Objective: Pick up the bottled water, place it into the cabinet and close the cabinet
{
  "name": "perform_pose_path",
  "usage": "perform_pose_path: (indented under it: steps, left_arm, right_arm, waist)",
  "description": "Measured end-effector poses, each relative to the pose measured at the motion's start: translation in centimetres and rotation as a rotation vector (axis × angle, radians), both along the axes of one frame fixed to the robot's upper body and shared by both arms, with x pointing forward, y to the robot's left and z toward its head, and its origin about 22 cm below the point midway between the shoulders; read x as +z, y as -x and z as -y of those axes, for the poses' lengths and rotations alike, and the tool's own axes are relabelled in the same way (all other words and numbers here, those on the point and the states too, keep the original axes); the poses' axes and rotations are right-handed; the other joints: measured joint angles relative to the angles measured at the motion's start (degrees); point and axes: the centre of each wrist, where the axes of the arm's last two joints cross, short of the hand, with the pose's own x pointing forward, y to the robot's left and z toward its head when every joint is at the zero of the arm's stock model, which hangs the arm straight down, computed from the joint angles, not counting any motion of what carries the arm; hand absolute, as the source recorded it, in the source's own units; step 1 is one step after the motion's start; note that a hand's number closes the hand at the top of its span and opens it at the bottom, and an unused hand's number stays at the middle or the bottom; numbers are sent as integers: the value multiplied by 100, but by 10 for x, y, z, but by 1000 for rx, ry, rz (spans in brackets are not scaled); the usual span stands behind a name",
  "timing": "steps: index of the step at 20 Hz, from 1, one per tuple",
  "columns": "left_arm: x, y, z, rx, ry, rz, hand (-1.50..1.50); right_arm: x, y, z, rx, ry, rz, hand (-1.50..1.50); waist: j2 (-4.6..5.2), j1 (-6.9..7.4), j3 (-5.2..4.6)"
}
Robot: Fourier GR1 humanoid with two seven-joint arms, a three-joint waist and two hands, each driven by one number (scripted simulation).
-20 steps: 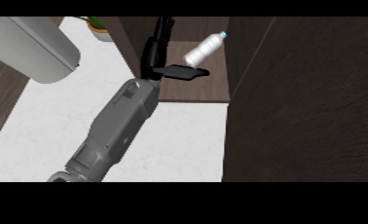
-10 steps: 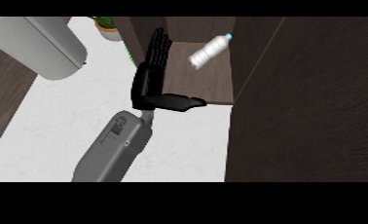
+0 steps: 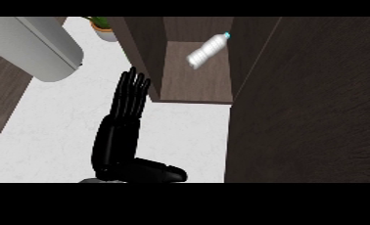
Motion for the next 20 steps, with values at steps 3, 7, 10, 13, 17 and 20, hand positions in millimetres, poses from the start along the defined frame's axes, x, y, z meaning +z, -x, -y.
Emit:
perform_pose_path:
  steps: [3, 7, 10, 13, 17, 20]
  left_arm:
    - [5, 28, -12, -5, 12, 15, -150]
    - [10, 61, -30, 40, 25, 21, -150]
    - [17, 80, -50, 80, 25, 34, -150]
    - [23, 98, -67, 108, 20, 46, -150]
    - [31, 114, -89, 124, 27, 46, -150]
    - [32, 126, -100, 132, 36, 42, -150]
  right_arm:
    - [2, 1, 4, 84, 57, -20, 150]
    - [8, 5, 2, 185, 128, -8, 150]
    - [16, 11, -2, 253, 172, -16, 150]
    - [22, 11, -8, 290, 216, -2, 150]
    - [30, 11, -11, 322, 294, 28, 150]
    - [36, 11, -12, 328, 340, 33, 150]
  waist:
    - [16, -26, -3]
    - [36, -30, -2]
    - [64, -33, 8]
    - [85, -21, 15]
    - [88, -9, 15]
    - [90, 9, 12]
